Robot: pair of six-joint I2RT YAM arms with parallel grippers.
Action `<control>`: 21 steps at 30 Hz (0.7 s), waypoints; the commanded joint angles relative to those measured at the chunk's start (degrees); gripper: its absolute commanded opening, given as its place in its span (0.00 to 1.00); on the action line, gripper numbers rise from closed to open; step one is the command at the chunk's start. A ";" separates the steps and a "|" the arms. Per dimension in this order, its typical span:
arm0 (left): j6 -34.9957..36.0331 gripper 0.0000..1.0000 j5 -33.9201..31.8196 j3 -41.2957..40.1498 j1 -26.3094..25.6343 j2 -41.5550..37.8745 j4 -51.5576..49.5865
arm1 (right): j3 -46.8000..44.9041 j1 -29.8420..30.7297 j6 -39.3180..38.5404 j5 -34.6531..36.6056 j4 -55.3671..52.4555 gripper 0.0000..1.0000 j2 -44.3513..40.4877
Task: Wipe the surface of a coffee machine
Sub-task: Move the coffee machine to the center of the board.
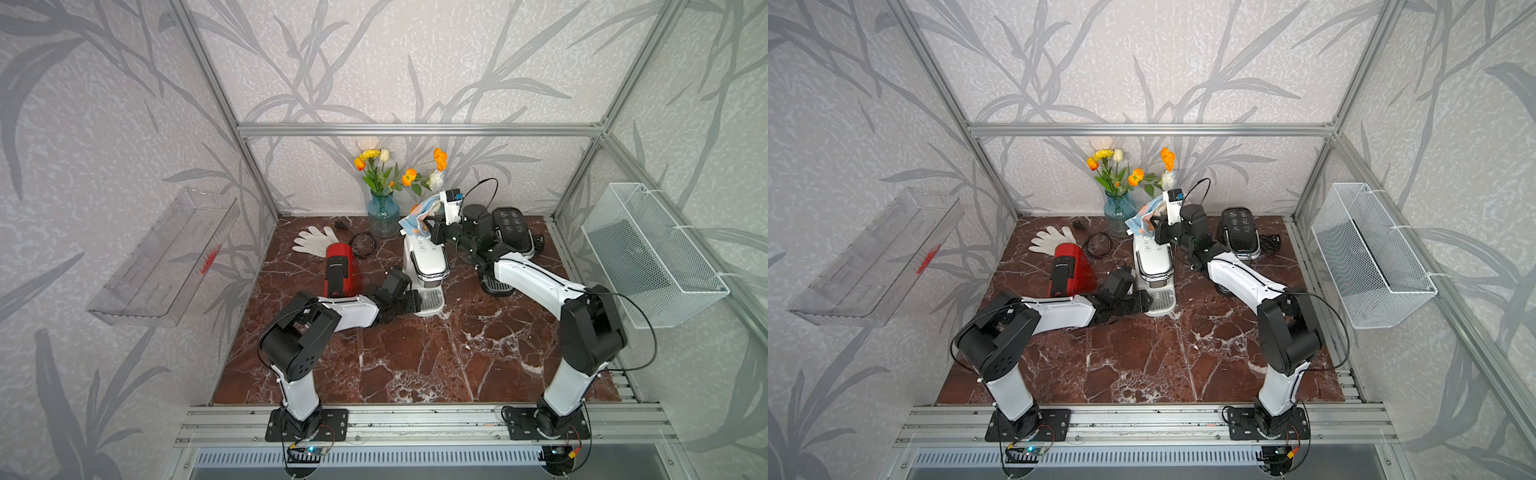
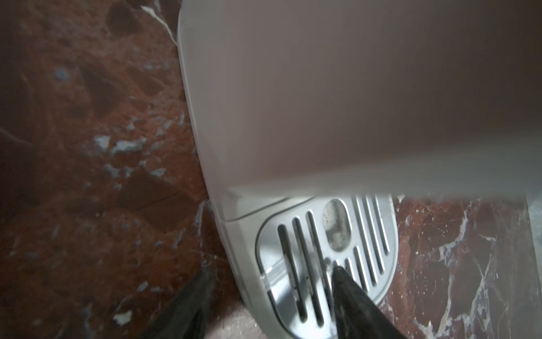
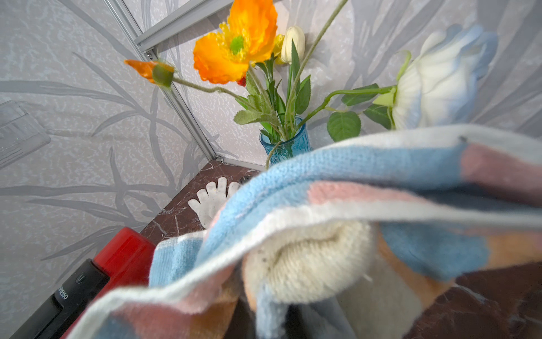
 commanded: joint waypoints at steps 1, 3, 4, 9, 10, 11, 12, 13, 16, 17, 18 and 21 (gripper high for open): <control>0.79 0.65 3.87 2.04 -1.33 3.11 1.96 | -4.66 0.18 -0.46 -1.53 -11.19 0.00 1.91; 0.77 0.65 4.64 3.41 -2.08 4.43 2.10 | -5.53 -0.11 -0.27 -2.28 -10.92 0.00 2.26; 0.85 0.65 5.01 4.19 -2.44 4.98 1.96 | -5.93 -0.19 -0.13 -2.64 -10.75 0.00 2.26; 1.03 0.65 6.62 8.16 -4.73 7.69 1.55 | -10.28 -0.37 0.11 -1.75 -9.52 0.00 -0.53; 0.95 0.65 6.83 8.86 -5.31 8.28 1.54 | -11.21 -0.44 0.16 -1.26 -9.32 0.00 -1.45; 0.86 0.65 7.17 9.88 -5.93 8.93 1.44 | -11.96 -0.67 0.08 -0.92 -9.47 0.00 -2.59; 0.69 0.65 7.59 10.82 -6.61 9.58 1.34 | -12.59 -0.87 0.02 -0.66 -9.78 0.00 -3.44; 0.51 0.65 7.95 11.73 -7.19 10.16 1.29 | -13.02 -1.03 -0.18 -0.50 -10.13 0.00 -4.81; 0.07 0.65 9.29 14.70 -9.32 12.26 1.47 | -14.16 -1.33 -0.97 0.74 -11.57 0.00 -7.97; -0.02 0.65 9.62 15.94 -10.00 13.05 1.07 | -14.74 -1.42 -1.17 1.37 -11.54 0.00 -9.03; -0.04 0.64 10.08 17.44 -10.59 13.85 0.14 | -15.34 -1.50 -1.28 1.95 -11.28 0.00 -9.76; 0.54 0.63 10.69 21.57 -11.55 15.65 -3.49 | -15.73 -2.36 -0.90 0.76 -10.93 0.00 -10.55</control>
